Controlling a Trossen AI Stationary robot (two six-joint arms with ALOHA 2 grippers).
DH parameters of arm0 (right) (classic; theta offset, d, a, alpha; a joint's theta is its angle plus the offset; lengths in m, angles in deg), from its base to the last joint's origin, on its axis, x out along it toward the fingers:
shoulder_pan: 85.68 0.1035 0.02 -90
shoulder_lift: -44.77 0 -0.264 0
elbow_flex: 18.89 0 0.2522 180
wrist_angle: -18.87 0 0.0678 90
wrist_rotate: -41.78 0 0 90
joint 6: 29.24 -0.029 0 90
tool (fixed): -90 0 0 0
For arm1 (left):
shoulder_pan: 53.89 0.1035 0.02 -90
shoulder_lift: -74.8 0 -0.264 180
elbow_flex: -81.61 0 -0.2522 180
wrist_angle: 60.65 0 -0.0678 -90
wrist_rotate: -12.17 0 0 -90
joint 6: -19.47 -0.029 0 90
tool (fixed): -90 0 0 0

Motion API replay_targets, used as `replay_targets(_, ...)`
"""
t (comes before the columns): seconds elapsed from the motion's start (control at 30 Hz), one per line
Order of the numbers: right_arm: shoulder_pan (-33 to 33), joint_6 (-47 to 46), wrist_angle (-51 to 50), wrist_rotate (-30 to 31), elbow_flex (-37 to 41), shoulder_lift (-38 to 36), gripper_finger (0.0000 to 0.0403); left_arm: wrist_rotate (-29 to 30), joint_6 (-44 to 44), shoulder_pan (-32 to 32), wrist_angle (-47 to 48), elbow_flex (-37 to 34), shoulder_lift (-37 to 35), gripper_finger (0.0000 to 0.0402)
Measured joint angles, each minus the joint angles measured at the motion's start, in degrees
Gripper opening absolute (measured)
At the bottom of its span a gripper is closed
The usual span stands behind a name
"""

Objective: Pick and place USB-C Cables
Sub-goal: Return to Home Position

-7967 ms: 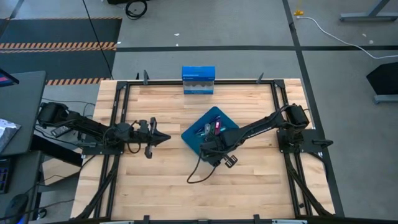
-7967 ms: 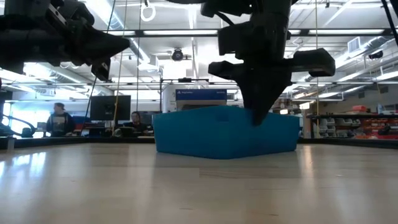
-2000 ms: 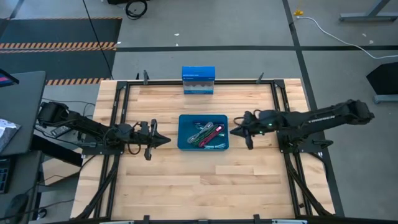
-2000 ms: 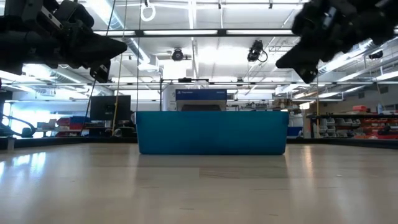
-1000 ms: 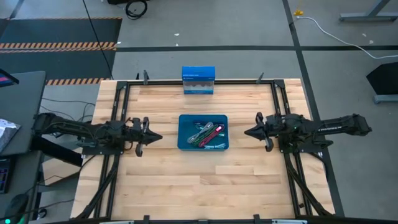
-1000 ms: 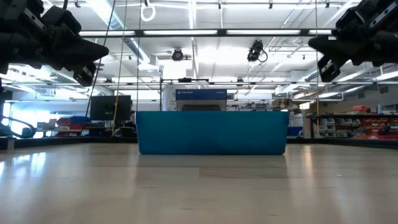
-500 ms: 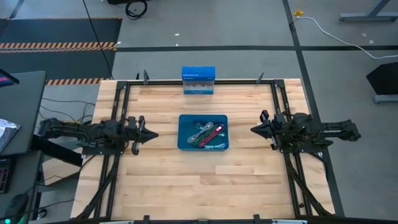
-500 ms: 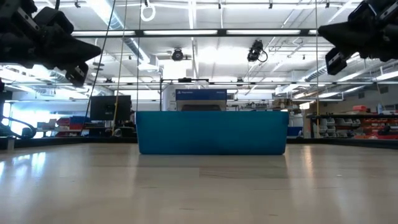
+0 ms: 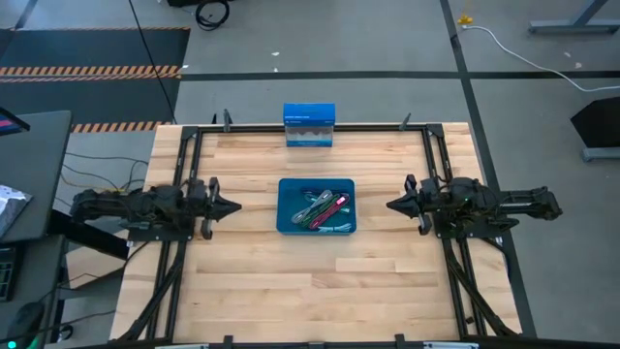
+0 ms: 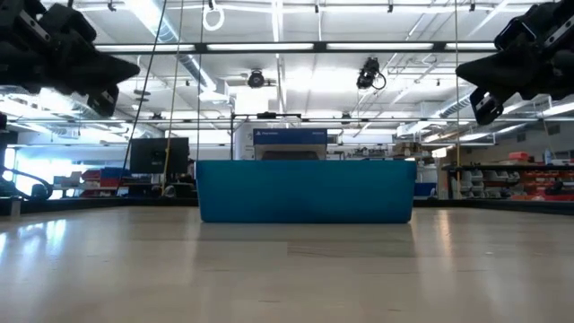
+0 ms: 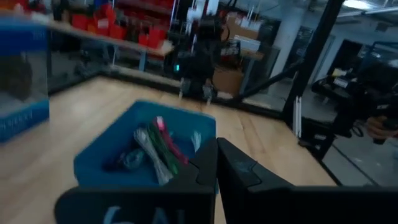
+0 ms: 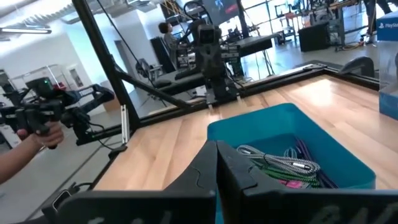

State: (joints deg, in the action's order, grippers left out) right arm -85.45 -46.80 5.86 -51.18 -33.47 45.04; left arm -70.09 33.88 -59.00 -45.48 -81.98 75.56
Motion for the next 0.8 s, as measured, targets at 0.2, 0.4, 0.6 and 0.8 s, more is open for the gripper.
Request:
replay_targets(0.2, 0.0, -0.3, 0.9, 1.6, 0.0, 0.1, 0.0003, 0.1, -2.9, 0.0, -0.2, 0.3, -0.4, 0.0011)
replay_targets(0.4, 0.0, -0.3, 0.9, 1.9, 0.0, 0.1, 0.0006, -0.1, -2.7, 0.0, -4.6, -2.2, -0.5, 0.0011)
replay_targets(0.6, 0.0, -0.5, 1.4, 1.9, 0.0, 0.1, 0.0014, -0.1, -3.0, 0.0, -4.7, -2.2, -0.4, 0.0011)
replay_targets(0.8, 0.0, -0.4, 1.4, 1.9, 0.0, 0.1, 0.0013, -0.1, -3.0, 0.0, -4.6, -2.2, -0.4, 0.0017)
